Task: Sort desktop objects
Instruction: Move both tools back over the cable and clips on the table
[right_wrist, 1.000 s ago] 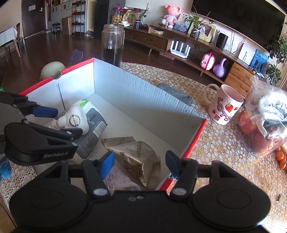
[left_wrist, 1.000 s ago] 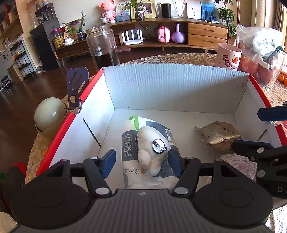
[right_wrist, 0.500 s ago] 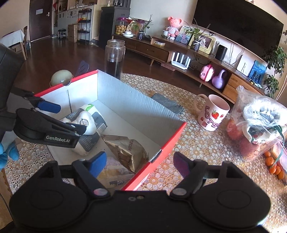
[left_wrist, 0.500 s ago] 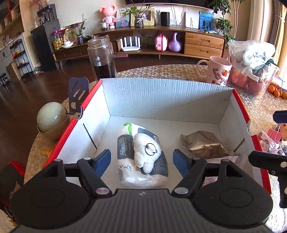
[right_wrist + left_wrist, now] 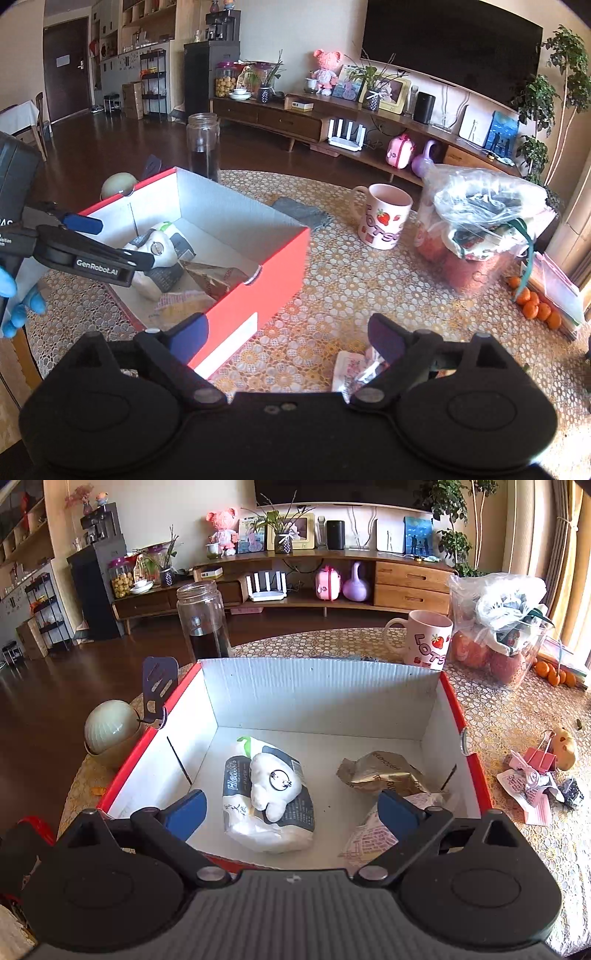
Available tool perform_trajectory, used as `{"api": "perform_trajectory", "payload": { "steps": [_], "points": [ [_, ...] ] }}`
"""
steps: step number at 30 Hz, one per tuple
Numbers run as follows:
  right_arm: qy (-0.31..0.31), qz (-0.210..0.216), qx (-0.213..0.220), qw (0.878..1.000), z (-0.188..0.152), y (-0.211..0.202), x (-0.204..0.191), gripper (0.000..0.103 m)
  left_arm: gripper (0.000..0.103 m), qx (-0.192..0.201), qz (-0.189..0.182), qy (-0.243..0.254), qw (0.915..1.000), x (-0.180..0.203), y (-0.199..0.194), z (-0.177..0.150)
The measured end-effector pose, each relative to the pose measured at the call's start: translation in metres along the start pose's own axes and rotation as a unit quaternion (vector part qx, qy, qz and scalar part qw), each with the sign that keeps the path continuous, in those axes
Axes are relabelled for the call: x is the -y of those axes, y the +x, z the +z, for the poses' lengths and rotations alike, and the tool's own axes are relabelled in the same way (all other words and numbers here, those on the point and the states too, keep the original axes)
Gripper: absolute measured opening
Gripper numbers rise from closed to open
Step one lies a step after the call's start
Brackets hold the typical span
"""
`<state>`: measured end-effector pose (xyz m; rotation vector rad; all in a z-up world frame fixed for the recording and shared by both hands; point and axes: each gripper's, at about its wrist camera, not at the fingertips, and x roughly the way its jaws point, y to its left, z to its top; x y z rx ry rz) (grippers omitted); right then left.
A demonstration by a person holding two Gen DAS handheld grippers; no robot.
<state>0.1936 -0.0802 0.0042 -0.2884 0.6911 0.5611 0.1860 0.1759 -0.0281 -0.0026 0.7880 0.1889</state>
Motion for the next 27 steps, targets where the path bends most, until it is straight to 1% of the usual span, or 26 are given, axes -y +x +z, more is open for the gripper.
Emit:
{"api": "perform_trajectory", "payload": {
  "steps": [5,11,16,22,27],
  "points": [
    [0.028,-0.025,0.011,0.999,-0.019,-0.03,0.035,0.095,0.1,0.018,-0.008,0.018,0.9996,0.021,-0.022,-0.006],
    [0.059,-0.051,0.01,0.997,-0.047,-0.052,0.074,0.095,0.1,0.025,-0.039,0.03,0.9985,0.056,-0.04,-0.012],
    [0.069,-0.059,0.003,0.996,-0.071,-0.058,0.092,0.095,0.1,0.023,-0.064,0.047,0.9966,0.095,-0.045,-0.013],
    [0.078,-0.06,-0.004,0.995,-0.092,-0.056,0.109,0.095,0.1,0.016,-0.09,0.072,0.9932,0.138,-0.042,-0.012],
    [0.09,-0.058,-0.008,0.994,-0.105,-0.049,0.123,0.095,0.1,0.01,-0.098,0.086,0.9914,0.168,-0.031,-0.01]
  ]
}}
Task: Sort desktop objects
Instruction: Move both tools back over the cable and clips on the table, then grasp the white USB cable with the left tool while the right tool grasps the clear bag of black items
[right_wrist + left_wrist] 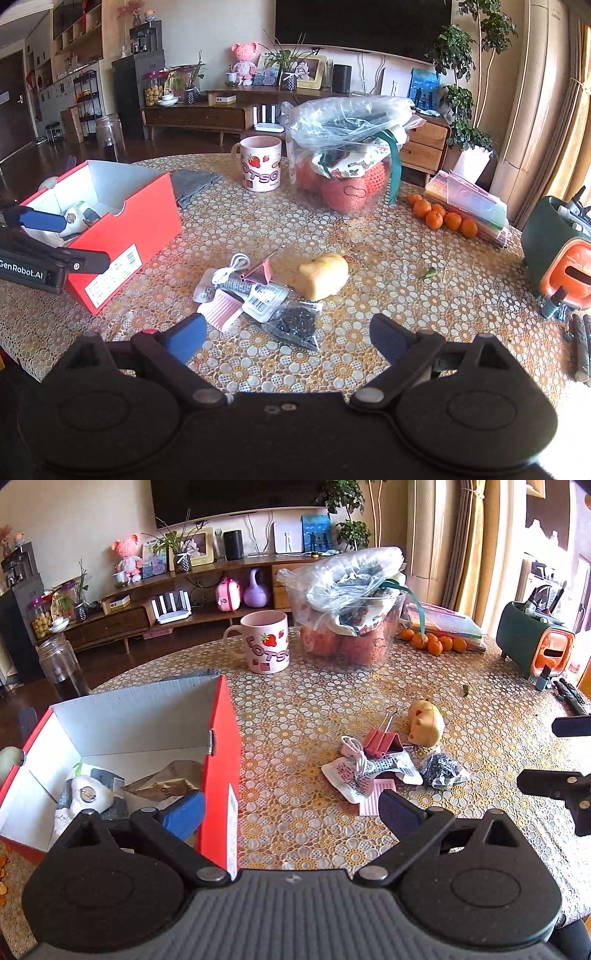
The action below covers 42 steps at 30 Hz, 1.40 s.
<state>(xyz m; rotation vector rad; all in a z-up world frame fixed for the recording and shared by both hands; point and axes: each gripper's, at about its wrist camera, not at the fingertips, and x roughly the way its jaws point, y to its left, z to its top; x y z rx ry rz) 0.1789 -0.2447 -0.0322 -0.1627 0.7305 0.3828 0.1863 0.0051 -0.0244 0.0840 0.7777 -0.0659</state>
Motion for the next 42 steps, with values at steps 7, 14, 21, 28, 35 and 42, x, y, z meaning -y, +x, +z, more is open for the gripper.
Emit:
{"api": "perform_trajectory", "payload": {
  "steps": [7,14,21,28,35,42],
  "points": [
    [0.009,0.005,-0.012,1.0,-0.012,0.025,0.01,0.095,0.1,-0.019,-0.005,0.002,0.9998,0.022,0.034,0.011],
    [0.01,0.01,-0.017,1.0,-0.017,0.054,0.011,0.094,0.1,-0.031,0.008,0.013,0.9994,0.034,0.071,0.017],
    [0.015,0.013,-0.017,1.0,-0.012,0.082,0.013,0.092,0.1,-0.047,0.004,0.0,0.9989,0.034,0.104,0.026],
    [0.019,0.014,-0.027,0.999,-0.011,0.109,0.013,0.09,0.099,-0.072,-0.01,-0.002,0.9974,0.038,0.133,0.028],
    [0.027,0.018,-0.039,0.999,-0.013,0.125,0.014,0.081,0.095,-0.077,-0.021,-0.019,0.9966,0.035,0.146,0.027],
    [0.036,0.02,-0.045,0.998,-0.014,0.133,0.015,0.074,0.074,-0.074,-0.041,-0.031,0.9959,0.035,0.147,0.026]
  ]
}}
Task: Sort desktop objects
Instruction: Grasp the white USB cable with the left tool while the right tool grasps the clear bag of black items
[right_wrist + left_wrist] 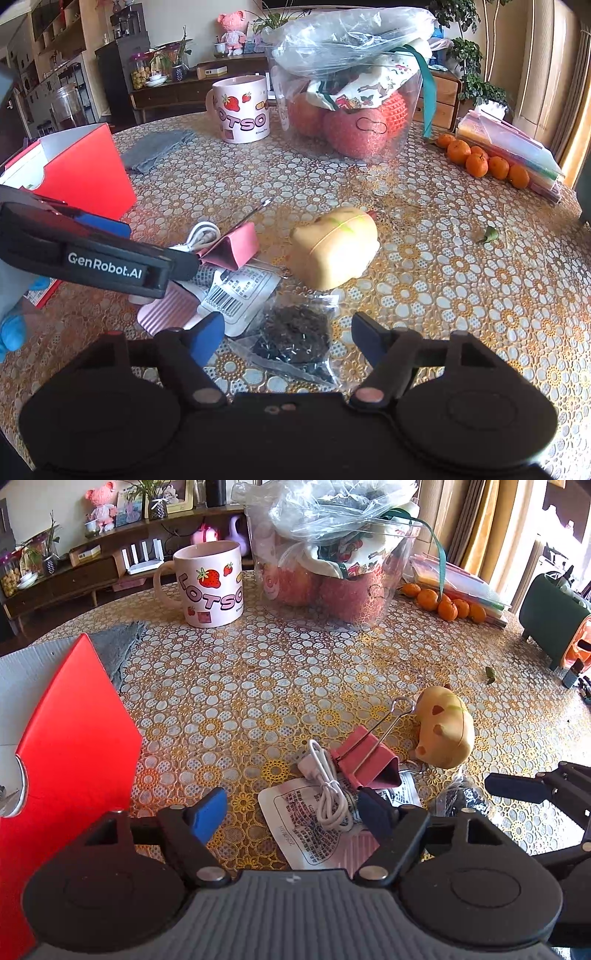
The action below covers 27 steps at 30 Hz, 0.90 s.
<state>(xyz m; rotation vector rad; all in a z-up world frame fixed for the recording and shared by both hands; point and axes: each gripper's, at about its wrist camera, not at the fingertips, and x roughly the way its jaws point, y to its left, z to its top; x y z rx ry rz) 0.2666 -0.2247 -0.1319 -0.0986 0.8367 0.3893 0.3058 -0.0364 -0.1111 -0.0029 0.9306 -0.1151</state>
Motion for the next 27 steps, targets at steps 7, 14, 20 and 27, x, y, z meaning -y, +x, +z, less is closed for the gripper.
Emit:
{"api": "perform_trajectory", "payload": {
  "steps": [7,14,20,27],
  "points": [
    [0.025,0.005,-0.011,1.0,-0.002,0.005,0.006,0.06,0.05,-0.004,-0.03,-0.019,0.9994,-0.004,0.0,-0.001],
    [0.023,0.003,-0.005,1.0,-0.002,0.002,0.004,0.053,0.028,-0.005,-0.045,-0.021,0.9987,-0.001,-0.002,-0.002],
    [0.018,-0.002,-0.002,1.0,-0.002,-0.003,0.001,0.046,0.017,-0.006,-0.043,-0.023,0.9988,-0.002,-0.004,-0.003],
    [0.018,-0.002,-0.003,1.0,-0.005,-0.015,0.0,0.042,0.016,0.004,-0.044,-0.023,0.9987,-0.001,-0.017,-0.004]
  ]
}}
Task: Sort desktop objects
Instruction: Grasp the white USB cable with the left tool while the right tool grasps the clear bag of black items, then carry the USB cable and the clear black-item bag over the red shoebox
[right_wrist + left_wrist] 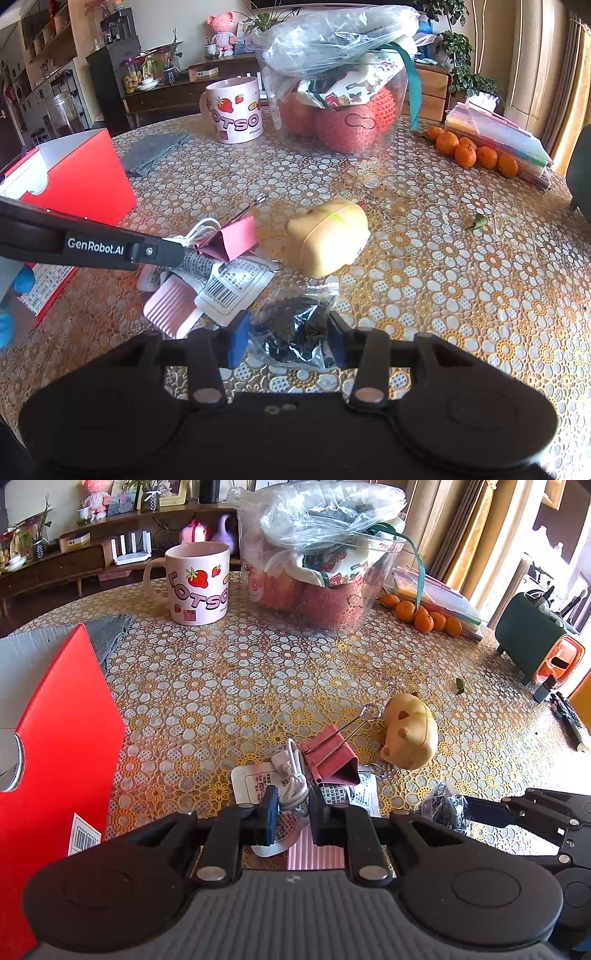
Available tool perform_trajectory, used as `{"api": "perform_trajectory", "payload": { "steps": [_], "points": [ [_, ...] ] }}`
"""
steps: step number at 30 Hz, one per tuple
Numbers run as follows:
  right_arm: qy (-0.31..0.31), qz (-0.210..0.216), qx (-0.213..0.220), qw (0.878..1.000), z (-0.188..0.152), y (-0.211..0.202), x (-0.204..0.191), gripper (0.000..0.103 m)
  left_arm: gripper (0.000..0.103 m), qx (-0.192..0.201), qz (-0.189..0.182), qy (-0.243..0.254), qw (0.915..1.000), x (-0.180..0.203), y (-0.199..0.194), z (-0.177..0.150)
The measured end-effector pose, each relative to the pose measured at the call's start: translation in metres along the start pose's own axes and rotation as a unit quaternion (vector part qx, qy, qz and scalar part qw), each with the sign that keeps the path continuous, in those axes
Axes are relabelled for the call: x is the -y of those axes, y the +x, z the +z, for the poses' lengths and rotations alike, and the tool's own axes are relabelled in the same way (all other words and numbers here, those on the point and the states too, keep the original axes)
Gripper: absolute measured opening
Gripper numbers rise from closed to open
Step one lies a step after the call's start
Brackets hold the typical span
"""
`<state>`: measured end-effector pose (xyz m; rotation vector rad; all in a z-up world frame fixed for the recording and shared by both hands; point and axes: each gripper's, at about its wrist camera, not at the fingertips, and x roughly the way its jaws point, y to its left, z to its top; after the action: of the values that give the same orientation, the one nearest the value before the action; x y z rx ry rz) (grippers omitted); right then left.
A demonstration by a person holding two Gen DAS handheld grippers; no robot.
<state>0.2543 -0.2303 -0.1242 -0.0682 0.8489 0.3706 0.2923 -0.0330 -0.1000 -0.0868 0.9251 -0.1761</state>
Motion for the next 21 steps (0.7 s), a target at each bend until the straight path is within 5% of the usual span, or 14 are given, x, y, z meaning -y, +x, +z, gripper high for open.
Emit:
{"api": "perform_trajectory", "payload": {
  "steps": [21],
  "points": [
    [-0.028,0.001,0.008,1.0,-0.007,-0.065,-0.028,0.041,0.015,0.017,-0.026,-0.011,0.9994,-0.002,-0.067,-0.029]
  ]
}}
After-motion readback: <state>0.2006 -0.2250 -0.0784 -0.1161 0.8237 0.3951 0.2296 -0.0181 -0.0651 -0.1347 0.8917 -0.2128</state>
